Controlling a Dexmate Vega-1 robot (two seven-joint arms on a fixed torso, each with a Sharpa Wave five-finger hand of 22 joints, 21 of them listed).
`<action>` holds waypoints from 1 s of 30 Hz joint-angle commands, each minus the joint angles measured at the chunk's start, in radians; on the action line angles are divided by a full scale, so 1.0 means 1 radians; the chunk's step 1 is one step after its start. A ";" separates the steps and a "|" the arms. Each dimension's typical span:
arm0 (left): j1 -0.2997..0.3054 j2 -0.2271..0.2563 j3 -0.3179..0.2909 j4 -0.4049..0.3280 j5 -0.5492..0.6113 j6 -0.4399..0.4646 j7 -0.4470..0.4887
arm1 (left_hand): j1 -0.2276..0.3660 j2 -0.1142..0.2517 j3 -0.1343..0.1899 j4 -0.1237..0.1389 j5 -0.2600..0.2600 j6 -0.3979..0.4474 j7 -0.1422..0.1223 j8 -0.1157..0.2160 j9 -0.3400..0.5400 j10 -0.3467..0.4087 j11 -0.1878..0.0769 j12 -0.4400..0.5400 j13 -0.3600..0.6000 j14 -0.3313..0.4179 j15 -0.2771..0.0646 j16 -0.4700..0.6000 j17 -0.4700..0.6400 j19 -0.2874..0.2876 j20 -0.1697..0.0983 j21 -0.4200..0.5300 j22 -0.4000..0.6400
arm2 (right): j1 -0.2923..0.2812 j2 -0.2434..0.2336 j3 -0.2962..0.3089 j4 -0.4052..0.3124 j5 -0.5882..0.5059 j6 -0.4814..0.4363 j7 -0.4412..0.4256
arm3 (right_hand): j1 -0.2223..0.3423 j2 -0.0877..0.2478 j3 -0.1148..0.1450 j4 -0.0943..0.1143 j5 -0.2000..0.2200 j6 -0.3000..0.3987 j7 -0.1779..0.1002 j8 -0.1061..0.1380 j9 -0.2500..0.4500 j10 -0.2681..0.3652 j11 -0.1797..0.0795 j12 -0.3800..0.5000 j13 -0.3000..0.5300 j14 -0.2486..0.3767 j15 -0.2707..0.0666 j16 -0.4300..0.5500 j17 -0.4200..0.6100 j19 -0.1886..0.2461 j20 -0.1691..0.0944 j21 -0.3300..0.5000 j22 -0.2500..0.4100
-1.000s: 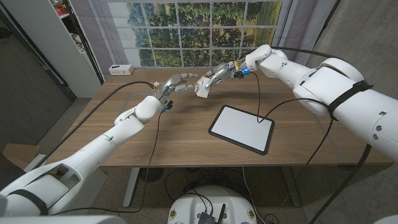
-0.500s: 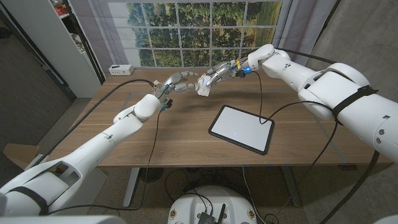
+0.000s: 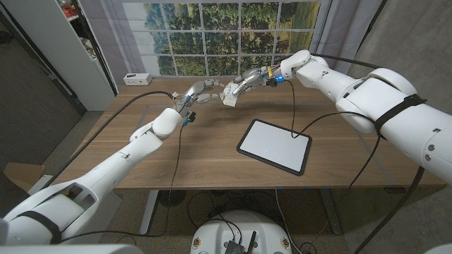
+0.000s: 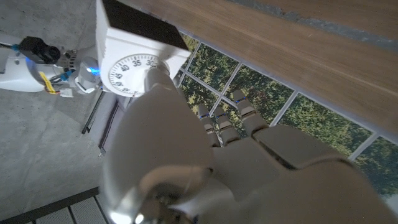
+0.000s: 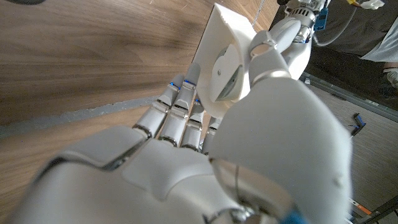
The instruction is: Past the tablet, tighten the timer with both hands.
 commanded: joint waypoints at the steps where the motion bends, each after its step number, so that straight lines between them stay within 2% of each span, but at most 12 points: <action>1: -0.016 -0.056 -0.010 0.088 -0.037 -0.101 0.020 | 0.005 -0.009 0.005 -0.007 -0.007 0.021 0.000 0.009 0.008 0.020 -0.002 0.008 -0.002 0.014 -0.004 0.010 0.000 0.013 -0.006 0.007 0.003 | 0.019 0.031 -0.011 0.052 -0.004 -0.030 -0.088 | -0.014 0.120 0.002 -0.005 -0.003 0.109 0.055 0.053 0.081 0.124 -0.056 0.136 0.314 0.017 -0.111 0.003 -0.001 0.015 -0.001 0.006 0.002; 6: -0.032 -0.073 -0.010 0.124 -0.062 -0.128 0.000 | 0.015 -0.012 0.009 -0.012 -0.014 0.025 -0.002 0.011 0.013 0.026 -0.009 0.009 -0.005 0.021 -0.011 0.009 -0.002 0.016 -0.008 0.009 0.004 | 0.023 0.036 -0.018 0.055 -0.001 -0.043 -0.119 | -0.004 0.118 0.005 -0.006 -0.004 0.112 0.056 0.053 0.084 0.127 -0.051 0.141 0.317 0.025 -0.107 -0.001 -0.009 0.017 0.000 0.006 0.002; 9: -0.027 -0.084 -0.026 0.134 -0.124 -0.145 -0.030 | 0.010 -0.014 0.007 -0.008 -0.018 0.021 -0.010 0.009 0.016 0.028 -0.013 0.009 -0.007 0.024 -0.012 0.009 -0.002 0.018 -0.010 0.010 0.004 | 0.024 0.034 -0.025 0.055 -0.004 -0.041 -0.124 | -0.003 0.117 0.005 -0.004 -0.004 0.116 0.053 0.054 0.086 0.126 -0.054 0.143 0.319 0.027 -0.107 -0.004 -0.012 0.019 0.001 0.006 0.001; 13: -0.004 -0.108 -0.068 0.140 -0.271 -0.156 -0.097 | 0.000 -0.011 0.007 0.002 -0.027 0.028 -0.051 0.011 0.023 0.048 -0.032 0.016 -0.013 0.044 -0.014 0.013 -0.002 0.022 -0.009 0.013 0.005 | 0.022 0.031 -0.028 0.055 -0.002 -0.043 -0.131 | -0.007 0.116 0.005 0.003 -0.005 0.125 0.043 0.056 0.087 0.124 -0.066 0.145 0.320 0.027 -0.112 -0.016 -0.023 0.022 0.004 0.006 0.001; 14: 0.003 -0.113 -0.078 0.140 -0.307 -0.154 -0.114 | 0.000 -0.009 0.008 0.004 -0.030 0.039 -0.066 0.015 0.026 0.055 -0.041 0.018 -0.015 0.044 -0.014 0.012 -0.002 0.024 -0.008 0.014 0.006 | 0.022 0.029 -0.031 0.054 -0.005 -0.038 -0.131 | -0.010 0.116 0.005 0.005 -0.005 0.125 0.039 0.055 0.087 0.124 -0.068 0.144 0.318 0.028 -0.113 -0.020 -0.027 0.023 0.005 0.006 0.001; 16: 0.013 -0.118 -0.094 0.136 -0.366 -0.144 -0.144 | -0.001 -0.009 0.009 0.007 -0.035 0.062 -0.080 0.024 0.032 0.065 -0.059 0.021 -0.018 0.048 -0.017 0.011 -0.001 0.024 -0.010 0.015 0.006 | 0.020 0.026 -0.034 0.052 -0.007 -0.028 -0.126 | -0.013 0.115 0.006 0.008 -0.005 0.124 0.032 0.053 0.087 0.118 -0.072 0.140 0.315 0.025 -0.114 -0.028 -0.032 0.024 0.006 0.006 0.001; 19: 0.030 -0.112 -0.106 0.117 -0.391 -0.128 -0.145 | -0.002 -0.008 0.012 0.012 -0.042 0.130 -0.067 0.054 0.045 0.070 -0.067 0.021 -0.022 0.053 -0.018 0.010 -0.001 0.026 -0.011 0.016 0.007 | 0.017 0.020 -0.033 0.049 -0.006 -0.016 -0.111 | -0.014 0.115 0.007 0.009 -0.004 0.121 0.024 0.050 0.086 0.116 -0.071 0.138 0.312 0.024 -0.115 -0.034 -0.036 0.022 0.005 0.004 0.001; 23: 0.048 -0.097 -0.110 0.083 -0.390 -0.108 -0.136 | -0.004 -0.007 0.013 0.015 -0.045 0.139 -0.066 0.059 0.051 0.075 -0.073 0.023 -0.024 0.057 -0.020 0.010 -0.001 0.028 -0.012 0.017 0.007 | 0.008 0.008 -0.022 0.041 0.002 0.009 -0.082 | -0.014 0.117 0.007 0.011 -0.004 0.118 0.019 0.047 0.086 0.111 -0.075 0.135 0.309 0.018 -0.116 -0.037 -0.035 0.020 0.005 0.003 0.000; 25: 0.051 -0.085 -0.105 0.069 -0.382 -0.092 -0.140 | -0.009 -0.009 0.011 0.018 -0.047 0.136 -0.072 0.058 0.054 0.075 -0.070 0.023 -0.024 0.057 -0.020 0.010 -0.001 0.028 -0.012 0.018 0.007 | 0.001 -0.001 -0.015 0.032 0.006 0.024 -0.064 | -0.015 0.118 0.006 0.013 -0.004 0.118 0.018 0.046 0.085 0.108 -0.072 0.132 0.307 0.013 -0.115 -0.037 -0.033 0.019 0.005 0.002 0.000; 27: 0.045 -0.060 -0.089 0.050 -0.355 -0.065 -0.154 | -0.021 -0.013 0.007 0.027 -0.053 0.099 -0.077 0.045 0.064 0.063 -0.058 0.018 -0.026 0.050 -0.010 0.005 -0.001 0.026 -0.009 0.017 0.008 | -0.007 -0.012 -0.007 0.013 0.010 0.034 -0.043 | -0.015 0.119 0.005 0.014 -0.005 0.120 0.017 0.046 0.085 0.108 -0.073 0.132 0.305 0.014 -0.116 -0.036 -0.031 0.018 0.005 0.001 0.000; 30: 0.018 -0.029 -0.056 0.041 -0.315 -0.043 -0.209 | -0.063 -0.008 -0.001 0.058 -0.063 0.029 -0.087 0.016 0.077 0.015 -0.032 -0.001 -0.030 0.010 0.014 -0.007 0.004 0.015 -0.002 0.015 0.009 | -0.027 -0.035 0.003 -0.043 0.015 0.034 -0.020 | -0.012 0.122 0.005 0.014 -0.005 0.119 0.022 0.043 0.085 0.107 -0.073 0.131 0.303 0.013 -0.112 -0.034 -0.028 0.016 0.003 0.000 0.000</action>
